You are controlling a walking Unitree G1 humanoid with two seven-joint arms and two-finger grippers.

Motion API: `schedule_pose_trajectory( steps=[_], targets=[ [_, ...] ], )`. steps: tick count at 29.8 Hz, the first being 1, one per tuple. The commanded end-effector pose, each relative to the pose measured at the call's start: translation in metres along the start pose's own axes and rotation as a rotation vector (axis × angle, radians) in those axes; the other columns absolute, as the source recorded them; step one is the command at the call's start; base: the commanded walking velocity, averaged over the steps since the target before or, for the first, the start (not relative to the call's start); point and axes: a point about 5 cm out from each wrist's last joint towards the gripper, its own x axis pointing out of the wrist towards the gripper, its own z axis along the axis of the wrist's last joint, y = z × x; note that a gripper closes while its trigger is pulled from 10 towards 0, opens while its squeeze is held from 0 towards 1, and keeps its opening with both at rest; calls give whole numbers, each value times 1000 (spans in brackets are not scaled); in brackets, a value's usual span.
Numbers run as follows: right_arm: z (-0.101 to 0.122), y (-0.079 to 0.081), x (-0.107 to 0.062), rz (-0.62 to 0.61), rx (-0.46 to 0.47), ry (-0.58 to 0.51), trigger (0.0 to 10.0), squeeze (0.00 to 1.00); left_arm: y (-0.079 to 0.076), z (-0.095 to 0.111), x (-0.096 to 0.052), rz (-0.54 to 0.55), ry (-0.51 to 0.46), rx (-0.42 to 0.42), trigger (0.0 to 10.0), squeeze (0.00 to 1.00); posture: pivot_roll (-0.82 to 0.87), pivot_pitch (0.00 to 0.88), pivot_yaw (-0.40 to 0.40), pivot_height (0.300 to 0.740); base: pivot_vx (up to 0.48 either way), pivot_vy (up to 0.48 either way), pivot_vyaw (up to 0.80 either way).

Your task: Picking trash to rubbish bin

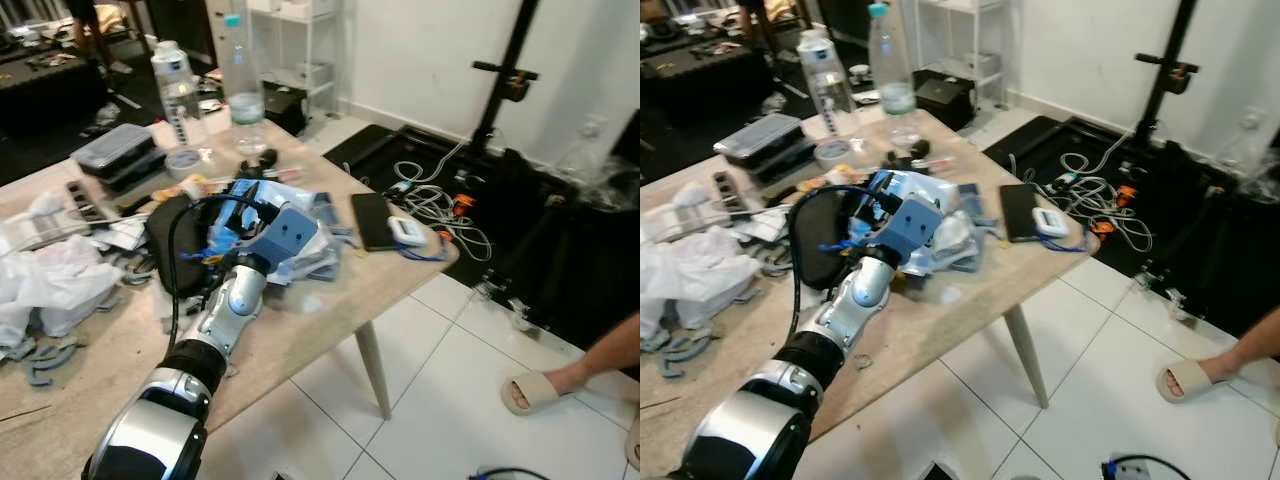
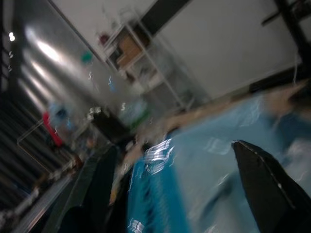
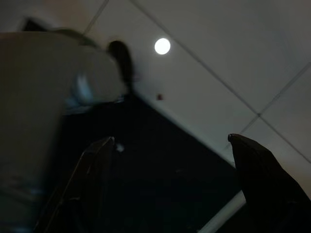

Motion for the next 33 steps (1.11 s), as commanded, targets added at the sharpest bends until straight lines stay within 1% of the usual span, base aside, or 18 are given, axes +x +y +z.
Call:
schedule_pose_trajectory(
  steps=[1,3,4,7,8,9,11,13,15,17,19,20,22,25,28,29,33],
  targets=[
    [-9,4,0,11,14,26,10000,0,-1,-6,-3,-16,22,0,10000,0,-108,44,47,740,0,0,0],
    [-8,4,0,11,11,26,10000,0,-3,-5,-4,-35,18,7,10000,0,-108,45,46,740,0,0,0],
    [-8,4,0,11,9,25,10000,0,-7,-4,-4,-73,10,15,10000,0,-108,44,47,740,0,0,0],
    [-7,4,0,12,6,26,10000,0,-12,-3,-6,-135,-3,29,10000,0,-107,43,48,740,0,0,0],
    [-7,4,0,12,6,26,10000,0,-12,-3,-6,-135,-3,29,10000,0,-107,43,48,740,0,0,0],
    [-7,4,0,12,5,27,10000,0,-14,-3,-7,-191,-11,9,10000,0,-109,36,49,740,0,0,0],
    [-7,4,0,12,5,28,10000,0,-14,-3,-8,-212,-13,-4,10000,0,-109,36,49,740,0,0,0],
    [-7,5,0,12,4,28,10000,0,-16,-3,-9,-281,-15,-52,10000,0,-109,34,51,740,0,0,0],
    [-7,6,0,15,5,28,10000,0,-12,-6,-9,-320,2,-67,10000,0,-107,38,48,740,0,0,0],
    [-7,6,0,17,6,29,10000,0,-10,-8,-10,-330,11,-74,10000,0,-107,35,48,740,0,0,0],
    [-8,7,0,22,1,29,10000,0,-10,-9,-11,-391,17,-72,10000,0,-101,36,53,740,0,0,0],
    [-8,7,0,22,1,29,10000,0,-10,-9,-11,-391,17,-72,10000,0,-101,36,53,740,0,0,0],
    [-8,6,0,14,1,30,10000,0,-12,-8,-12,-408,23,-110,10000,0,-101,20,64,740,0,0,0],
    [-8,5,0,13,2,26,10000,0,-16,-8,-14,-439,31,-114,10000,0,-102,22,63,740,0,0,0],
    [-9,7,0,16,1,30,10000,0,-24,-9,-19,-501,37,-89,10000,0,-102,22,63,740,0,0,0],
    [-11,8,0,18,1,34,10000,0,-28,-10,-21,-534,42,-59,10000,0,-101,27,61,740,0,0,0],
    [-14,8,-1,19,-1,41,10000,0,-32,-11,-22,-560,65,-3,10000,0,-104,31,64,740,0,0,0]
  ],
)
